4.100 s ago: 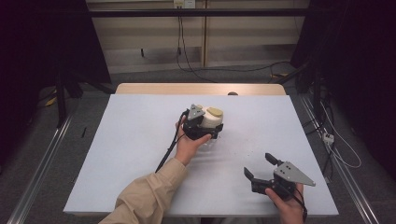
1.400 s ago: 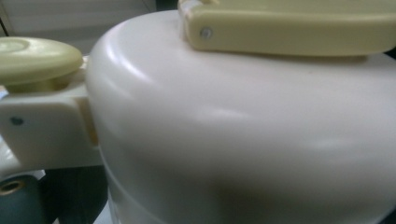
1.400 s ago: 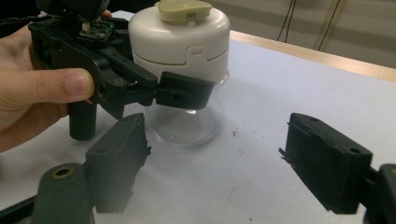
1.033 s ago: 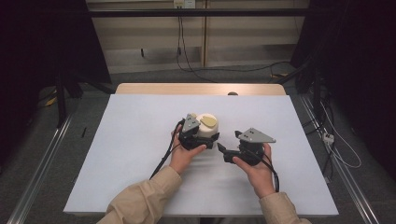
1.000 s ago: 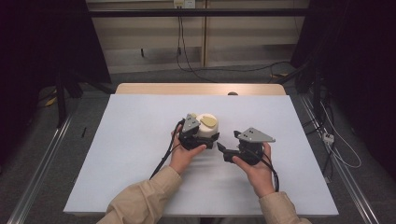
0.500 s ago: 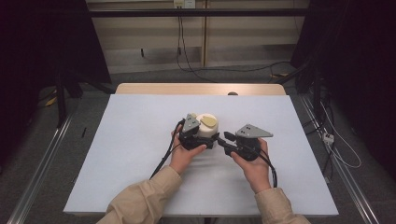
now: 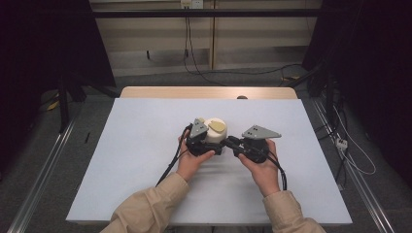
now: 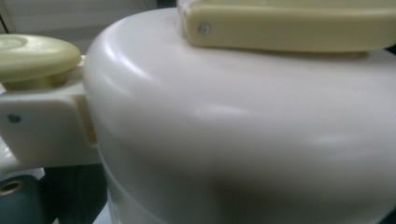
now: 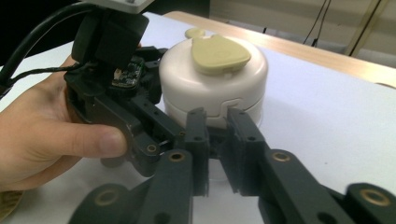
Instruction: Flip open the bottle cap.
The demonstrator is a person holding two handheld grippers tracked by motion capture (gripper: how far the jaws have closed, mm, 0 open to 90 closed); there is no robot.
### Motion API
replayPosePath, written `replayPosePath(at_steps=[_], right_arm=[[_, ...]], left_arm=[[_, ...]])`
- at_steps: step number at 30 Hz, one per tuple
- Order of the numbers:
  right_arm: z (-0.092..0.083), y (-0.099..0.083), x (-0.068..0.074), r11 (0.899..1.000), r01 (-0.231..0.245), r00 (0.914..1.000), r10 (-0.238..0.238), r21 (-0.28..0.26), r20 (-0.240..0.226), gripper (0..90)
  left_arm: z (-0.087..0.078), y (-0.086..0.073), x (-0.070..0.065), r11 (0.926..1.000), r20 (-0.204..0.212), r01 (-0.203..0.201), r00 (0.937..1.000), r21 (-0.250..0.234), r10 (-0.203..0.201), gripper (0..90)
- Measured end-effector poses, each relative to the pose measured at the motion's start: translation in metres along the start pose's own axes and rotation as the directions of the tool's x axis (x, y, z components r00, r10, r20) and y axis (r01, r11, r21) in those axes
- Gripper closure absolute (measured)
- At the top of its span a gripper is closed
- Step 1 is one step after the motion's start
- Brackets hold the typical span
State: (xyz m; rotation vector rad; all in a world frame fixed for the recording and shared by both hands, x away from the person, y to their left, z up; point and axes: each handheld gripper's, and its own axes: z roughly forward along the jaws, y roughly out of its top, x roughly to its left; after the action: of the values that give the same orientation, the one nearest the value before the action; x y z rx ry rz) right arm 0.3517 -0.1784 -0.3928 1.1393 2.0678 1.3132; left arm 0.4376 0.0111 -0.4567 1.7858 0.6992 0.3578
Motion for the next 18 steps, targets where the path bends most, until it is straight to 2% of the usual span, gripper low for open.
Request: replayPosePath(at_steps=[5, 13, 18], right_arm=[[0.001, 0.004, 0.001, 1.0, 0.028, 0.9995, -0.028, 0.004, 0.015, 90.0], [0.003, 0.006, -0.001, 0.999, 0.012, 0.9998, -0.012, 0.033, 0.014, 90.0], [0.005, 0.011, -0.001, 1.0, 0.011, 0.9998, -0.012, 0.029, 0.017, 90.0]], left_arm=[[0.0, 0.0, 0.0, 1.0, -0.001, -0.001, 1.0, 0.001, 0.001, 4.9], [0.001, 0.0, 0.0, 1.0, -0.006, -0.001, 1.0, 0.002, 0.001, 4.8], [0.001, 0.0, 0.0, 1.0, -0.006, -0.006, 1.0, 0.004, 0.006, 4.8]])
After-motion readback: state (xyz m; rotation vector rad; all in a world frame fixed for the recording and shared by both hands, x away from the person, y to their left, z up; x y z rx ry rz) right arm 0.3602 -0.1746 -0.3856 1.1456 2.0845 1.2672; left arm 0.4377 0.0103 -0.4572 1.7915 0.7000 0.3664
